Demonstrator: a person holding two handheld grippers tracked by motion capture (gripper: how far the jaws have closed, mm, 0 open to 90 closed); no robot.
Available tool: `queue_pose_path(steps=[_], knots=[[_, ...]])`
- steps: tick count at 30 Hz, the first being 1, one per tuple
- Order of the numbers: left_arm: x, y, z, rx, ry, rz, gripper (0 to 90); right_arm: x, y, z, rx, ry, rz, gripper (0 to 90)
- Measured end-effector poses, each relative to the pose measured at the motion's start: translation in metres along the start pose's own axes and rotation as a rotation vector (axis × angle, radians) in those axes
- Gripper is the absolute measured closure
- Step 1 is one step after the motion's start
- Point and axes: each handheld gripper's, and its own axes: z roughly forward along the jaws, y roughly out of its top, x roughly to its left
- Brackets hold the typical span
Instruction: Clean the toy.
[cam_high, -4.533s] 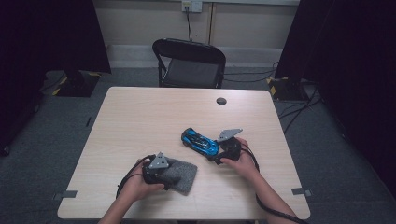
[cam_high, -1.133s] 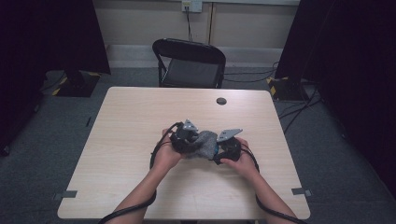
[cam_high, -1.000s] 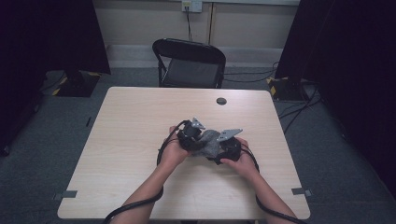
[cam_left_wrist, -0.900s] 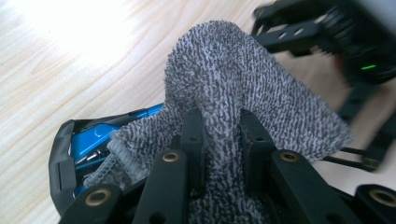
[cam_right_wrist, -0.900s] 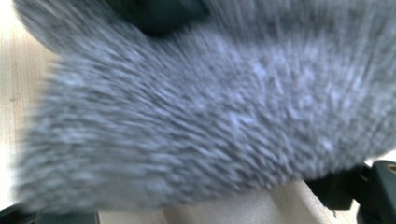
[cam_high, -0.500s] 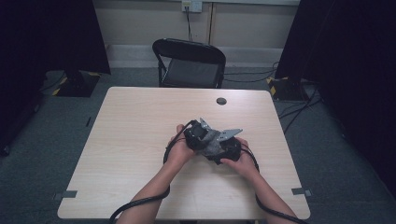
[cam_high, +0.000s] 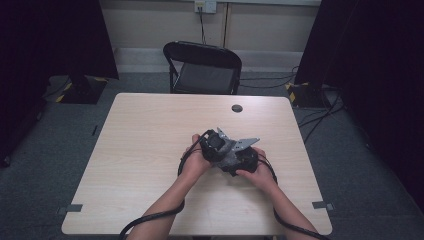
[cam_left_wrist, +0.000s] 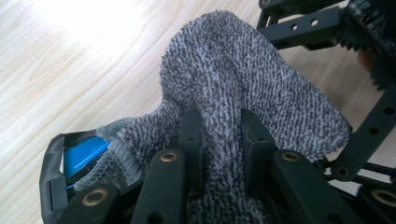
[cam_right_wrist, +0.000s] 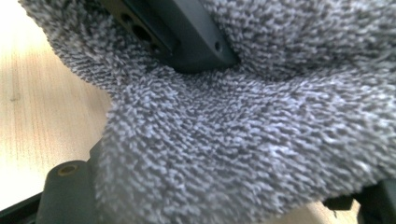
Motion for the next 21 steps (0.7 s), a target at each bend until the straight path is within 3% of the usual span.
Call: queue_pose_path(steps=[3, 7, 12, 21], knots=[[0.0, -0.001, 0.0, -0.003, 0.003, 0.007, 74.1, 0.0, 0.0, 0.0, 0.0, -0.001, 0.0, 23.0], [0.008, -0.004, -0.003, -0.02, -0.004, -0.018, 73.9, 0.0, 0.0, 0.0, 0.001, -0.001, -0.002, 23.0], [0.013, -0.004, -0.005, -0.014, 0.018, -0.013, 73.6, 0.0, 0.0, 0.0, 0.003, 0.001, 0.001, 23.0], [0.027, -0.005, -0.007, -0.006, 0.029, -0.041, 73.7, 0.0, 0.0, 0.0, 0.002, 0.002, 0.001, 23.3]])
